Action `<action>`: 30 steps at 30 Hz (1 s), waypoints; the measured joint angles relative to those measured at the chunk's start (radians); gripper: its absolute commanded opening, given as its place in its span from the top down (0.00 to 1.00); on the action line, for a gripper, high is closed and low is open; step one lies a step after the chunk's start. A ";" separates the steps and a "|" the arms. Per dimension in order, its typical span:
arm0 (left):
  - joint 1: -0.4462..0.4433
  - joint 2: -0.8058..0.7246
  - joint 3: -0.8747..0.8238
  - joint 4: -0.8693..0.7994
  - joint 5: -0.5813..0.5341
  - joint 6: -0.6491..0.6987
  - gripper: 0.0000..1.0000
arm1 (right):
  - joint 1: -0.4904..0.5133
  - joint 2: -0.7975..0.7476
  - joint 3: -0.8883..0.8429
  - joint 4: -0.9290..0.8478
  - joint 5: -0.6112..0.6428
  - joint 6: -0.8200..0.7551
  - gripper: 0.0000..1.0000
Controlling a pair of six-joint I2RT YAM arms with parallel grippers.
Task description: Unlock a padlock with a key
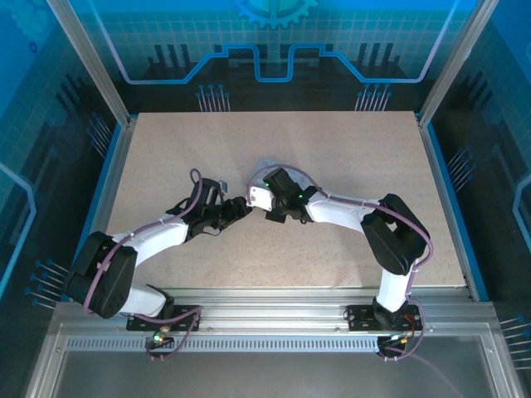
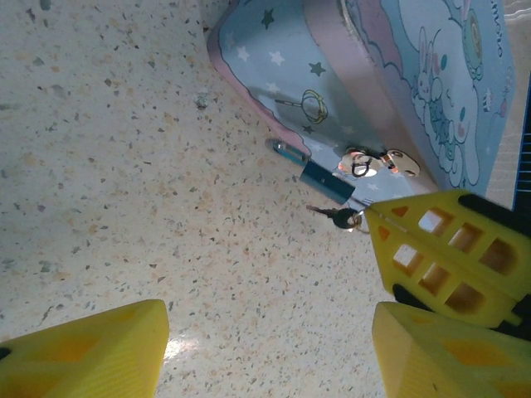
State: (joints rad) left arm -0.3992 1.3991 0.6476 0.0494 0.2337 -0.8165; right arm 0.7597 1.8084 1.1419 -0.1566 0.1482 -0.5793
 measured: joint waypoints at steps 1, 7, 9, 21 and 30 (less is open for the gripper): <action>0.000 -0.003 0.000 0.000 0.000 0.000 0.33 | 0.001 -0.011 -0.010 -0.002 0.000 0.003 1.00; -0.001 -0.040 -0.026 0.008 0.003 -0.001 0.33 | 0.010 -0.088 -0.046 -0.006 0.001 0.040 1.00; -0.002 -0.055 -0.038 0.007 0.004 -0.002 0.33 | 0.012 -0.114 -0.059 -0.006 0.003 0.053 1.00; -0.022 -0.093 -0.069 -0.026 0.021 -0.001 0.32 | 0.020 -0.275 -0.151 -0.021 0.061 0.117 1.00; -0.062 -0.099 -0.083 -0.058 0.023 -0.001 0.32 | -0.027 -0.426 -0.241 -0.027 0.130 0.203 1.00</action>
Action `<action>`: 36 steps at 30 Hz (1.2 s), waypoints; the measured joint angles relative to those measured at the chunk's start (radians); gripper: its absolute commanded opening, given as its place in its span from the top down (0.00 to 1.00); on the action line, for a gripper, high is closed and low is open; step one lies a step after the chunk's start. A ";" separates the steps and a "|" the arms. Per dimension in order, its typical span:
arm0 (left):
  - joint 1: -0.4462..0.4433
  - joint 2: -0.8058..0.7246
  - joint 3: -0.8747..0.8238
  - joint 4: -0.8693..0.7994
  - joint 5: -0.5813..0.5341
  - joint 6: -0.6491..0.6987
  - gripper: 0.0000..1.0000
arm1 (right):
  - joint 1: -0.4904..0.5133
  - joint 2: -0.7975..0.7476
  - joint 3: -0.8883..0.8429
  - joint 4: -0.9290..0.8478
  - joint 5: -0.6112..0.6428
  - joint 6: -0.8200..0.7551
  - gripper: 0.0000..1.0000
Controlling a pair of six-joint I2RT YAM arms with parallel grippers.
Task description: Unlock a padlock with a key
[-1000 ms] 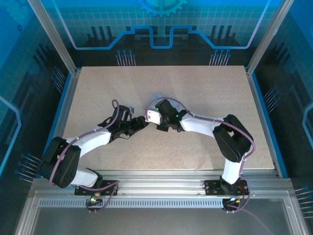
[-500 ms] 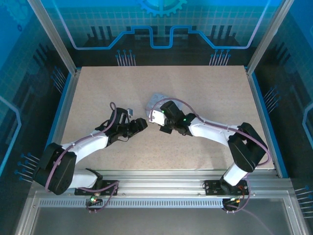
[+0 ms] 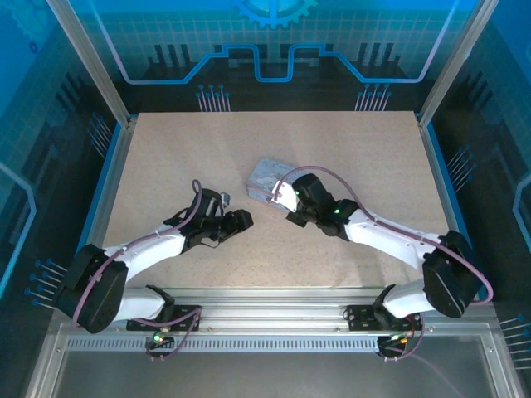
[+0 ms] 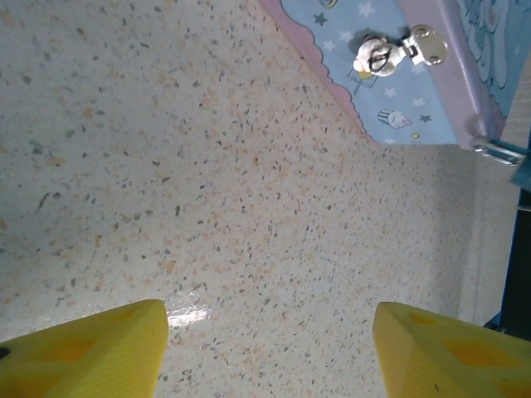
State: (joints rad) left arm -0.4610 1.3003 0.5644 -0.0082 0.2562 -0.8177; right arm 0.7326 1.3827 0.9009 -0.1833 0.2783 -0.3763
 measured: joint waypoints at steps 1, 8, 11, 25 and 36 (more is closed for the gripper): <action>-0.001 0.000 0.000 -0.001 0.000 0.000 0.32 | -0.017 -0.016 -0.005 -0.002 0.003 0.012 1.00; -0.012 0.000 0.000 -0.002 -0.001 -0.009 0.32 | -0.140 -0.081 -0.031 0.000 0.064 0.092 1.00; -0.013 0.000 0.000 -0.002 0.000 -0.014 0.32 | -0.192 -0.080 -0.043 -0.011 0.093 0.127 1.00; -0.013 0.000 0.000 -0.002 -0.001 -0.015 0.32 | -0.359 0.107 0.022 -0.119 0.262 0.249 1.00; -0.013 0.000 0.000 -0.002 -0.002 -0.019 0.32 | -0.390 0.251 0.080 -0.204 0.323 0.317 1.00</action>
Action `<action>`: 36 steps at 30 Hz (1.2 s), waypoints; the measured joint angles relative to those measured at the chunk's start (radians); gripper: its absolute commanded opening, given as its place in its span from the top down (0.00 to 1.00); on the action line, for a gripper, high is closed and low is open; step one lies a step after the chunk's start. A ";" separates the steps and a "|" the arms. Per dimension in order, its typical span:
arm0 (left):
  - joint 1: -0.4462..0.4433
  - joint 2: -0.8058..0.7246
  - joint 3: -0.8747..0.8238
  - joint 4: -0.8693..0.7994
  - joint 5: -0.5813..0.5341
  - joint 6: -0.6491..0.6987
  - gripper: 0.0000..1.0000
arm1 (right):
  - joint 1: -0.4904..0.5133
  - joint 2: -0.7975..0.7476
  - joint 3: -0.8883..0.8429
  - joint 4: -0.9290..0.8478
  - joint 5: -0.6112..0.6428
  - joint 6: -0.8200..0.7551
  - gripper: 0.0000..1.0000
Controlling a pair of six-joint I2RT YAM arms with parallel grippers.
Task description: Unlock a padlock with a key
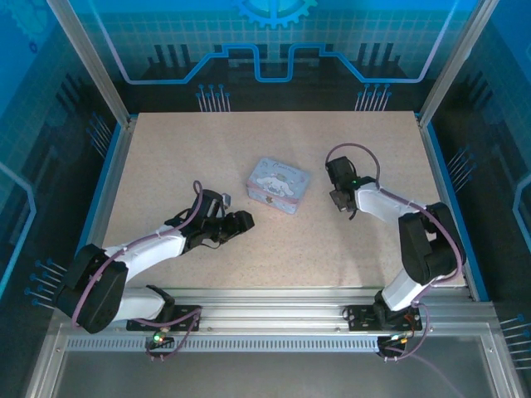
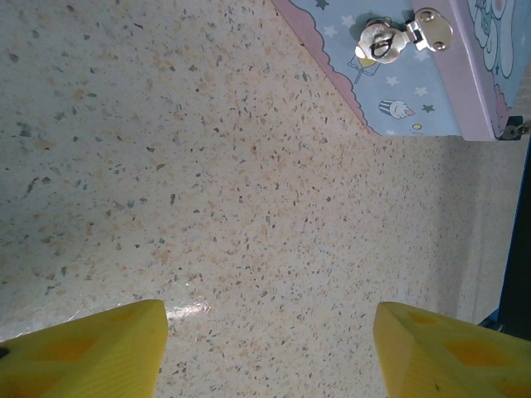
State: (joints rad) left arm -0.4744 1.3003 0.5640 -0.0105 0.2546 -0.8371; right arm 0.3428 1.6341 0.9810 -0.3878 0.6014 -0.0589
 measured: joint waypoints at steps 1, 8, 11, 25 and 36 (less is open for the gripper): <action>0.000 0.000 0.000 0.000 0.000 -0.001 0.32 | 0.000 0.007 0.006 -0.010 -0.001 0.007 0.97; 0.000 0.000 0.000 0.000 -0.012 -0.002 0.32 | 0.006 0.006 0.023 -0.040 -0.011 0.063 0.68; 0.000 -0.004 0.000 -0.005 -0.022 -0.001 0.31 | 0.010 -0.034 0.023 -0.061 -0.019 0.083 0.59; 0.051 -0.064 0.055 -0.098 -0.084 0.047 0.20 | 0.010 -0.278 -0.013 -0.095 -0.151 0.183 0.00; 0.127 -0.093 0.225 -0.243 -0.183 0.214 0.01 | -0.004 -0.455 -0.124 -0.049 -0.262 0.246 0.00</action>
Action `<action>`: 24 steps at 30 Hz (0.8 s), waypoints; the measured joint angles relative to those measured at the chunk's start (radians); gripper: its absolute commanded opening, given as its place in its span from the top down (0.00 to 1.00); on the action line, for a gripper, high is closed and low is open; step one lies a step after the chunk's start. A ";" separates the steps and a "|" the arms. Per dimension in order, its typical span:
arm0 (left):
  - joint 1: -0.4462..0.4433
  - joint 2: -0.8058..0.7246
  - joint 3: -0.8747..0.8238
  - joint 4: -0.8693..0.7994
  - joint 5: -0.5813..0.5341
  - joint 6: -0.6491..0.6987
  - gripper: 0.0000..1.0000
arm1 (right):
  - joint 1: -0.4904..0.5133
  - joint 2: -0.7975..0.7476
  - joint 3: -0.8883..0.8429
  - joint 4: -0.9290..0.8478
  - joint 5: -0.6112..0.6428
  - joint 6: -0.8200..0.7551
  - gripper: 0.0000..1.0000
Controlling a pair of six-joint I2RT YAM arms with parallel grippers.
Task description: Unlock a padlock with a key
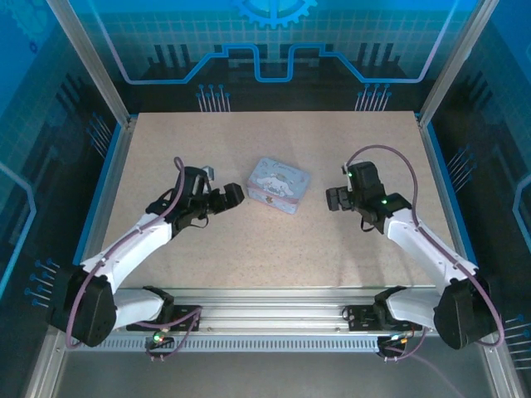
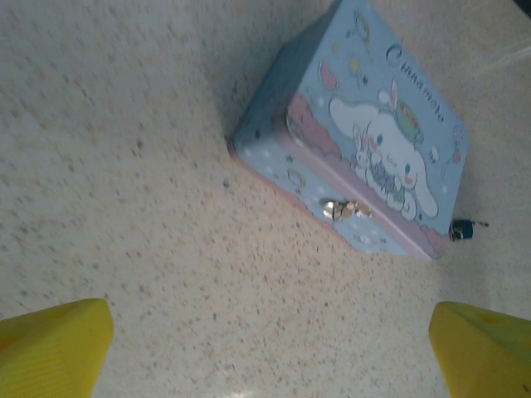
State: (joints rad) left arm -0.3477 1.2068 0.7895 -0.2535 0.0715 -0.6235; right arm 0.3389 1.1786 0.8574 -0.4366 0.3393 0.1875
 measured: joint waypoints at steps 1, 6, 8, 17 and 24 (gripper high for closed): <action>0.002 -0.010 0.006 -0.006 -0.028 0.023 0.01 | -0.005 -0.013 -0.010 0.011 0.011 0.010 0.00; 0.015 -0.080 0.006 0.009 -0.201 0.142 0.01 | -0.051 -0.113 -0.127 0.145 0.116 0.037 0.00; 0.034 -0.109 -0.006 0.045 -0.255 0.199 0.01 | -0.071 -0.166 -0.203 0.235 0.154 0.018 0.00; 0.158 -0.139 -0.240 0.337 -0.383 0.414 0.01 | -0.183 -0.154 -0.489 0.660 0.174 -0.062 0.00; 0.230 -0.007 -0.346 0.595 -0.407 0.473 0.01 | -0.190 0.043 -0.516 0.972 0.106 -0.118 0.00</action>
State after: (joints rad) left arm -0.1177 1.1999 0.4438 0.3416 -0.3359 -0.1501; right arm 0.1493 1.2221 0.3416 0.5358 0.4454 0.0692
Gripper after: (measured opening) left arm 0.990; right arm 0.997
